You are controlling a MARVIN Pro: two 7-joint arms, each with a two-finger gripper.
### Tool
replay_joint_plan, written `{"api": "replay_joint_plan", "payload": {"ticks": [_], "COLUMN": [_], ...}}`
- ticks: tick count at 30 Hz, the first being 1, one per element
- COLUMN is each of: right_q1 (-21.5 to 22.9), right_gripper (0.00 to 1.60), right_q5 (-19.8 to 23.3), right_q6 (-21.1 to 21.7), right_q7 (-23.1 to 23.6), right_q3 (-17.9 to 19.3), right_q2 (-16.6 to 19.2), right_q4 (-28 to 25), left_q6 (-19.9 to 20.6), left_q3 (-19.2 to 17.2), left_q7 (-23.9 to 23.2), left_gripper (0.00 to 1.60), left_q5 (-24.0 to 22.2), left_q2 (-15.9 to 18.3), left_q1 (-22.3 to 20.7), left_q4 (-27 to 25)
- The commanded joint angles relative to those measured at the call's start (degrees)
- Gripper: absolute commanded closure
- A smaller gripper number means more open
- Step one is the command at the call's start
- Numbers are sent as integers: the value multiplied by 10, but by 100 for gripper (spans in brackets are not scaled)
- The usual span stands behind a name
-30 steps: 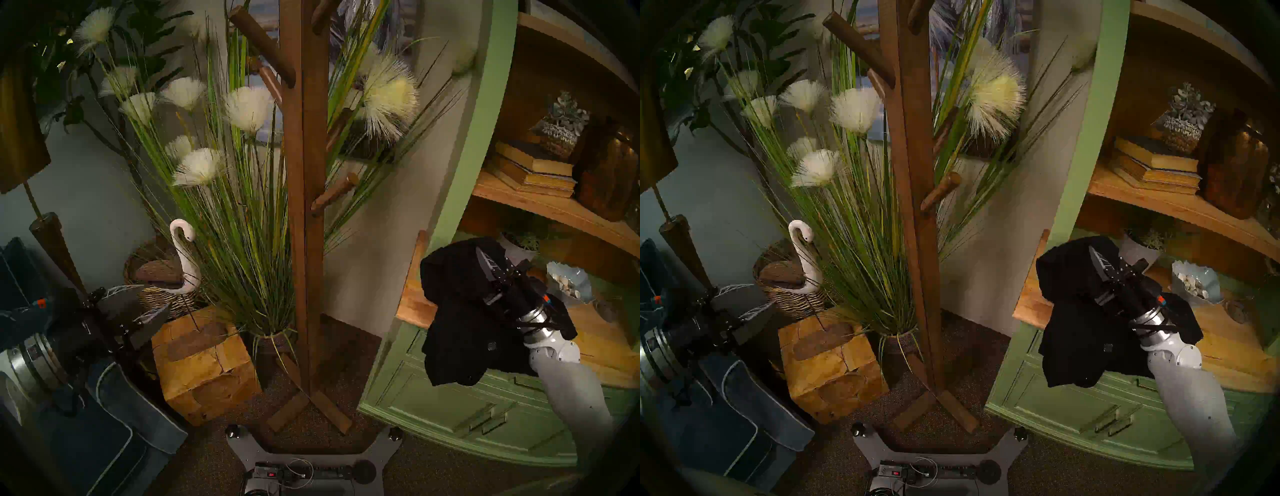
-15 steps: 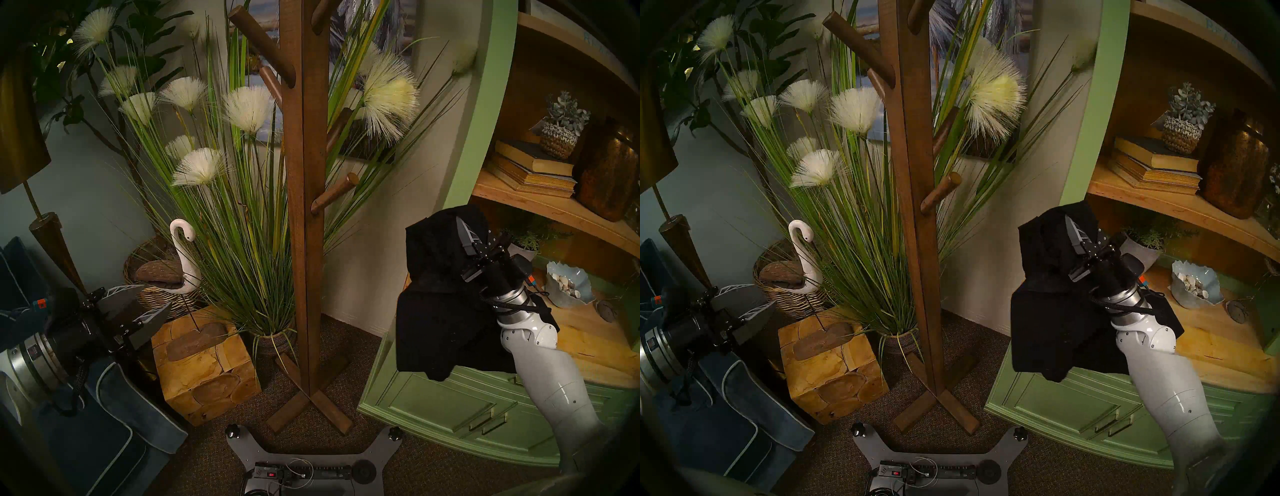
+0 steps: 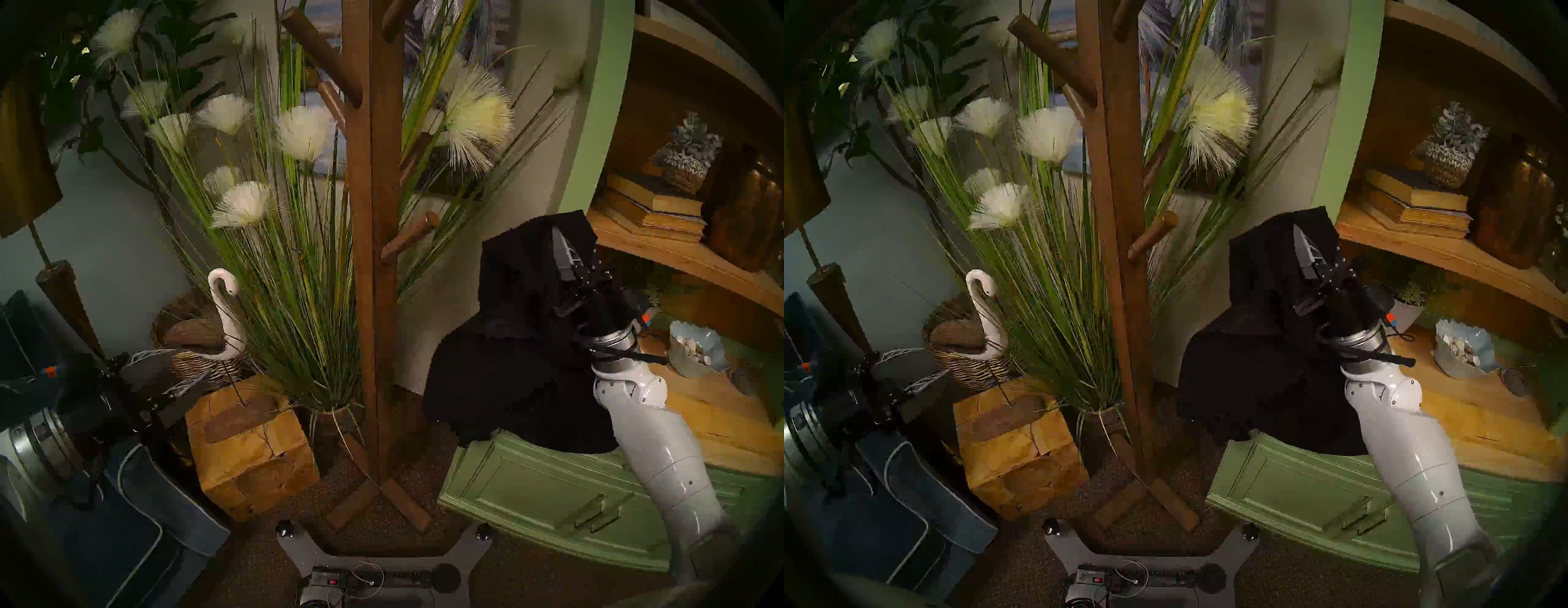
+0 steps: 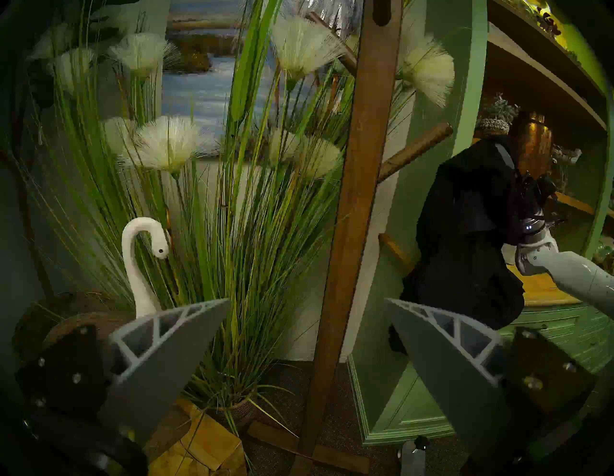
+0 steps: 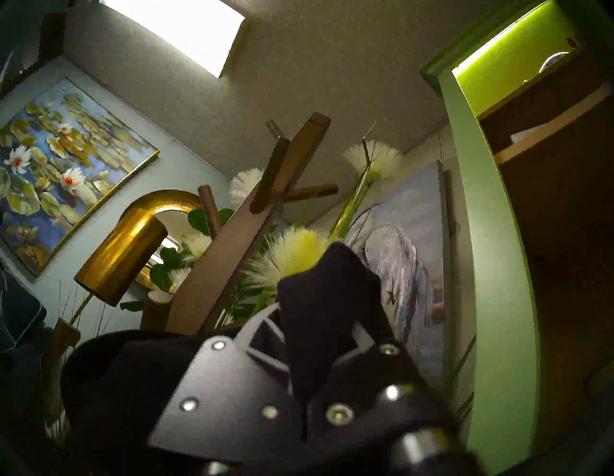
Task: Pick up jacket and place on coat hanger
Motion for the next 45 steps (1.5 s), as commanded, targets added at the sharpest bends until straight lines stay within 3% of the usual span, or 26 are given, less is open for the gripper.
{"api": "replay_joint_plan", "payload": {"ticks": [1,19,28,34,36,37,39,45], "right_q1": [67,128,158,129,120,112,99,94], "right_gripper": [160,160,160,160,160,160,160,160], "right_q5": [-7,-76,-109,-118,-110,-98,-89,-66], "right_q6": [-2,5,0,-5,7,27,15,17], "right_q7": [-15,-30,-32,-21,-10,4,23,46], "right_q3": [-4,-37,-66,-69,-72,-78,-74,-66], "right_q2": [-27,-94,-122,-109,-90,-65,-51,-44], "right_q4": [-54,-76,-62,-64,-67,-73,-74,-64], "left_q6": [0,0,1,1,1,1,1,1], "left_q3": [0,-1,-1,-2,-2,-2,-2,-2], "left_q7": [-7,-9,-10,-12,-12,-11,-11,-11], "left_gripper": [0,0,0,0,0,0,0,0], "left_q5": [-7,-9,-11,-13,-13,-13,-12,-13], "left_q2": [1,1,1,2,2,2,2,2], "left_q1": [-2,-2,-1,-1,-1,-1,-1,-1], "left_q4": [-8,-9,-9,-9,-9,-9,-9,-9]}}
